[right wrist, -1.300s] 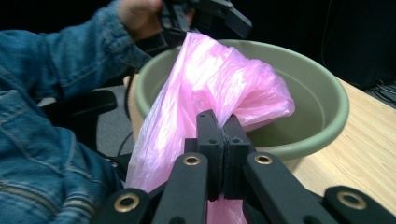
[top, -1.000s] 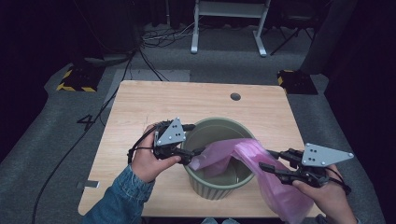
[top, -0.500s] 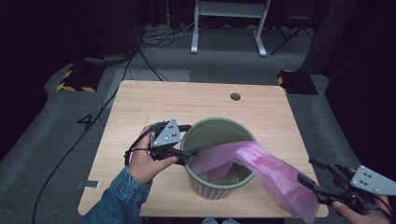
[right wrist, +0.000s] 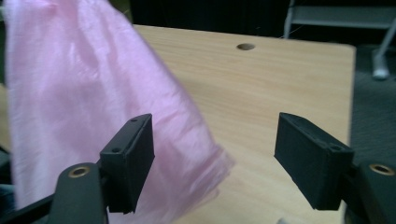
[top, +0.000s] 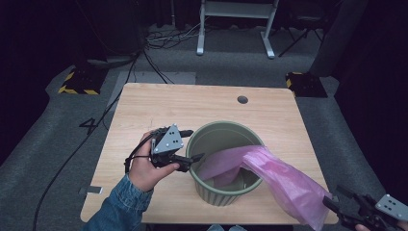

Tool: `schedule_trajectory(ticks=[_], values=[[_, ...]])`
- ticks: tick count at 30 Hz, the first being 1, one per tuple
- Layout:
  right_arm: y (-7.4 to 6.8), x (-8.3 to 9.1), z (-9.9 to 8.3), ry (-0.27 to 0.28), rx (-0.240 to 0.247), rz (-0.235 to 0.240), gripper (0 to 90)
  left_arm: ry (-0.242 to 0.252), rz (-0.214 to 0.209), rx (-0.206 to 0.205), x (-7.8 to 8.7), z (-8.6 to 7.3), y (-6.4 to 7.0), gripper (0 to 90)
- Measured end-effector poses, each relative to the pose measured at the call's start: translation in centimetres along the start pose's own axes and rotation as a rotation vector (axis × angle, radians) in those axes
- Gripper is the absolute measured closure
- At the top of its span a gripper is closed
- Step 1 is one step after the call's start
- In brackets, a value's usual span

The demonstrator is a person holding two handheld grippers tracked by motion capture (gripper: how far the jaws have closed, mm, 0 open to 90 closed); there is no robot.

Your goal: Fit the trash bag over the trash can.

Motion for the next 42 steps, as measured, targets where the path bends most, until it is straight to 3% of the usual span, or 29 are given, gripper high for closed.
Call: schedule_trajectory(ticks=[4, 8, 11, 15, 17, 19, 21, 22, 30, 42], values=[[-0.7, 0.5, -0.8, 0.003, -0.029, 0.040, 27.0, 0.000, 0.000, -0.005, 0.2, 0.1, 0.2, 25.8], [-1.5, 0.4, -1.2, -0.008, -0.005, 0.069, 23.6, 0.001, -0.005, -0.006, 0.0, 0.0, 0.4, 25.8], [-2.5, -0.1, -1.3, -0.013, 0.007, 0.120, 21.2, -0.002, 0.000, -0.011, 0.0, 0.0, 0.3, 25.4], [-3.7, -1.2, -1.2, -0.037, 0.056, 0.156, 19.4, -0.001, -0.004, -0.006, 0.0, -0.1, 0.4, 25.7], [-4.0, -2.0, -1.2, -0.052, 0.083, 0.162, 26.9, 0.002, -0.003, -0.004, 0.1, -0.1, 0.4, 25.7], [-4.1, -2.5, -1.2, -0.064, 0.097, 0.171, 41.0, 0.004, -0.004, -0.005, 0.1, -0.1, 0.4, 25.9], [-4.0, -3.1, -0.7, -0.063, 0.110, 0.171, 57.4, 0.004, -0.002, -0.009, 0.1, 0.0, 0.4, 25.9], [-4.0, -3.3, -0.5, -0.065, 0.120, 0.179, 61.0, 0.004, -0.003, -0.008, 0.1, 0.0, 0.5, 25.9], [-4.5, -5.7, 2.1, -0.048, 0.164, 0.187, 57.4, 0.020, -0.020, -0.034, -0.1, 1.4, 1.1, 25.9], [-5.4, -7.8, 6.7, -0.013, 0.236, 0.183, 53.6, 0.037, -0.064, -0.077, -0.5, 2.9, 3.3, 25.8]])
Point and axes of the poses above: each handheld gripper's, and its own axes: x roughly backward along the jaws, z roughly out of its top, y roughly to its right, the point moved 10 cm from there along -x, roughly forward along the jaws, and after that the axes turned 6 degrees about x, right-handed, at the moved point
